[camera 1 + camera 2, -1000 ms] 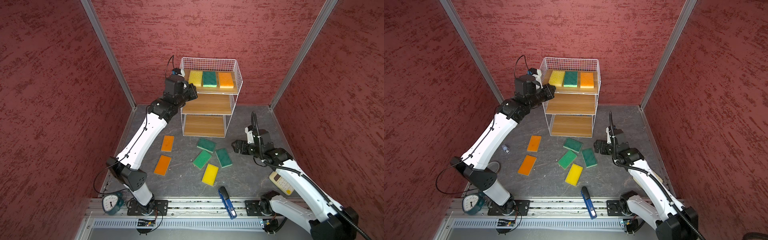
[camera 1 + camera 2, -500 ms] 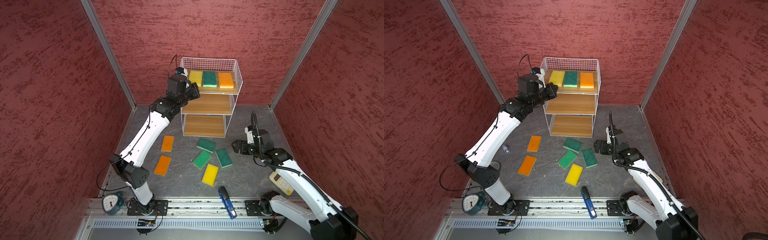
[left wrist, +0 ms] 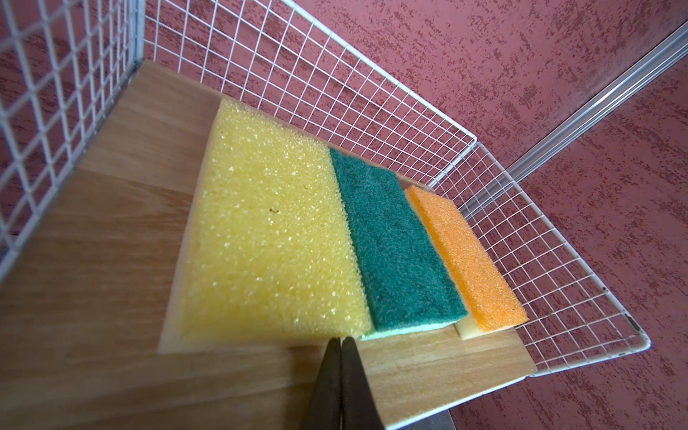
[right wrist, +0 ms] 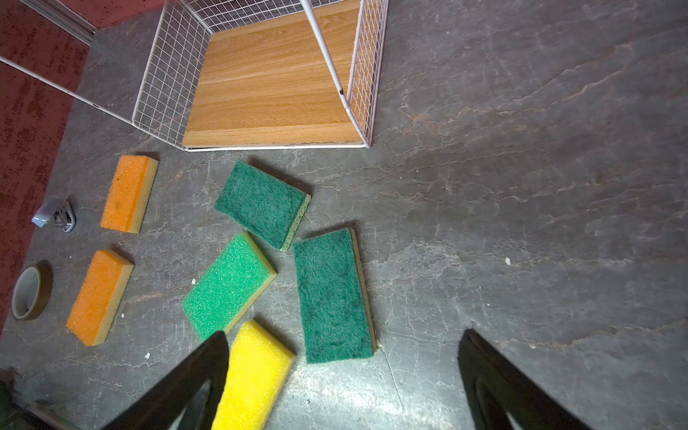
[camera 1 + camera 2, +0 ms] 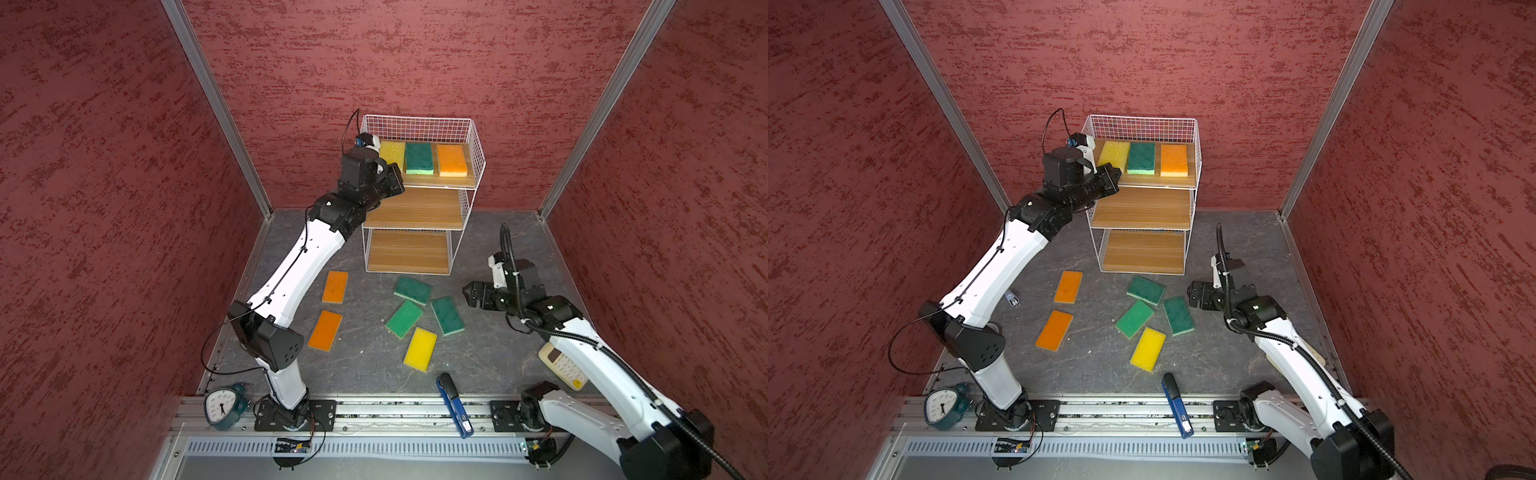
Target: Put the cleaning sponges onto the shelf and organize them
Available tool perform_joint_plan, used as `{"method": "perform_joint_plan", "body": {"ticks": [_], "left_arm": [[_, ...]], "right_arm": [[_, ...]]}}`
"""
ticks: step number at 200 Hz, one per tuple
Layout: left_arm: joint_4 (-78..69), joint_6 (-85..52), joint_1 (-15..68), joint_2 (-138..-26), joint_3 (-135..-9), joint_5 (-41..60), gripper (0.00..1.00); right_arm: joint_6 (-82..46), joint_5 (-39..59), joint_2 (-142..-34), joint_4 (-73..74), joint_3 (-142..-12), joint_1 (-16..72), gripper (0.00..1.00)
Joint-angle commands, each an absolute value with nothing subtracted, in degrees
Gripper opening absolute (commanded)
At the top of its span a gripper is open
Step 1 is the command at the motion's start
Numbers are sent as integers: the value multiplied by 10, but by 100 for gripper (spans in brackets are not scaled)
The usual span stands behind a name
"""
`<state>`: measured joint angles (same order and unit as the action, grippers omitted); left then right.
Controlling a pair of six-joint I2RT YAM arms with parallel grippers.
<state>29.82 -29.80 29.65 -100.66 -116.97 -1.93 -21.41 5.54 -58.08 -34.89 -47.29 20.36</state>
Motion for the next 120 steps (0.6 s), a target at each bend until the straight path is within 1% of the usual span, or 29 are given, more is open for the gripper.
{"method": "perform_joint_plan", "body": {"ticks": [1,83,120], "left_arm": [[296,-293,299,-1018,-1178,-16,5],[296,-300,292,-1025,-1176,-24,5],[293,-289,294,-995,-1154,-33,10]], "right_arm": [[-206,47,-582,-332,-470,198,97],[-209,47,-582,-335,-470,198,97],[-209,47,-582,-334,-472,198,97]]}}
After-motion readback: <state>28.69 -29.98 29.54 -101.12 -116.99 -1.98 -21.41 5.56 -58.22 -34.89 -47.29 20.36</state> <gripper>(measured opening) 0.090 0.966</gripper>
